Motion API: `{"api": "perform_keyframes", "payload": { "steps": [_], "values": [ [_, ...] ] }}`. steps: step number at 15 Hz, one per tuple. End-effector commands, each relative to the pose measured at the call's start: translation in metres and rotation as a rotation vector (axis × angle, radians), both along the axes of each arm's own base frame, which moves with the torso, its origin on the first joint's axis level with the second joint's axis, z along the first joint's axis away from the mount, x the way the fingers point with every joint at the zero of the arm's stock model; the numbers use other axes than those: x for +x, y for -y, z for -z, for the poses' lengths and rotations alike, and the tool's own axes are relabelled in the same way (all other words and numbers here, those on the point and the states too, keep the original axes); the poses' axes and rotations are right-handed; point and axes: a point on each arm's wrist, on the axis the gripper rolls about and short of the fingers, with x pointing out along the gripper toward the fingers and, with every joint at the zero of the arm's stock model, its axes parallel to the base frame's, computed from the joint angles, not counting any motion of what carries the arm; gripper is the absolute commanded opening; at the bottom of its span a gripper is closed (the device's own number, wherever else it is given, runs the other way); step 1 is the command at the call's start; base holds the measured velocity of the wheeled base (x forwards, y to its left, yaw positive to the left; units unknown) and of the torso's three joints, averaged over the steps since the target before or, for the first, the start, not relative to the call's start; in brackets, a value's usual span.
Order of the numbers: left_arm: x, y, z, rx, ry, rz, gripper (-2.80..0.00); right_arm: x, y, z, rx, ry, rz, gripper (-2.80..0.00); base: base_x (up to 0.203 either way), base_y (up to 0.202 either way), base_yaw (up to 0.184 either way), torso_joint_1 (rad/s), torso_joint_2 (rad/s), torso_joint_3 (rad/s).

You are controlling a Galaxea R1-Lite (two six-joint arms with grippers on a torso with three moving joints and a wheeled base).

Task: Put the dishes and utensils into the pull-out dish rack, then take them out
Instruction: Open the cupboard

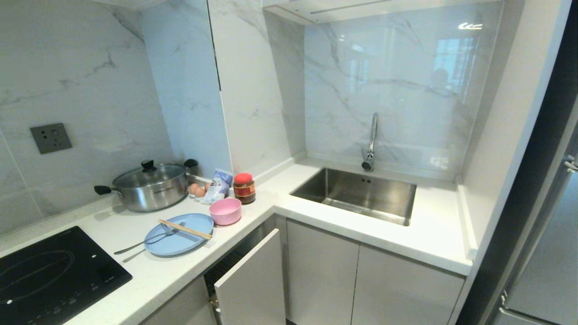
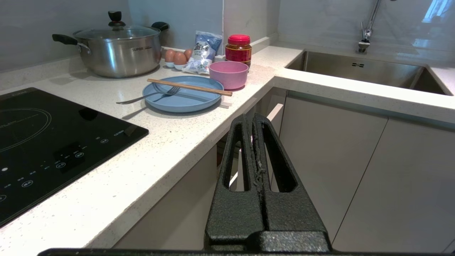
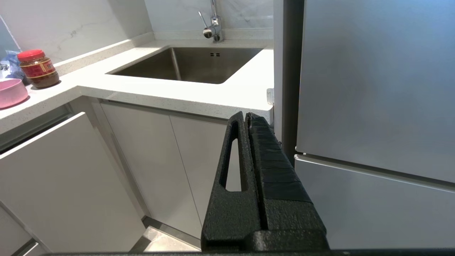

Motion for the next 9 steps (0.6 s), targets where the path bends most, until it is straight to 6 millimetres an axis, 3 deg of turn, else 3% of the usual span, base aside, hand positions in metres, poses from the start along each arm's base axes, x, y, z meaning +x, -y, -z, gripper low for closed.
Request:
{"api": "perform_keyframes", "payload": {
  "steps": [1,5,9],
  "values": [
    [0.0000,0.0000,0.0000,0.000,-0.001,0.000,-2.80,-0.0003,0.0000,0.0002,0.001,0.004,0.000,-2.80,0.000,0.000,0.000,0.000,0.00,0.000],
    [0.0001,0.0000,0.0000,0.000,-0.001,0.000,-2.80,-0.0002,0.0000,0.0000,0.001,0.004,0.000,-2.80,0.000,0.000,0.000,-0.013,0.03,0.009],
    [0.0000,0.0000,0.0000,0.000,0.000,0.000,-2.80,-0.0002,0.0000,0.0000,0.001,0.004,0.000,-2.80,0.000,0.000,0.000,-0.155,0.33,0.164]
  ]
}}
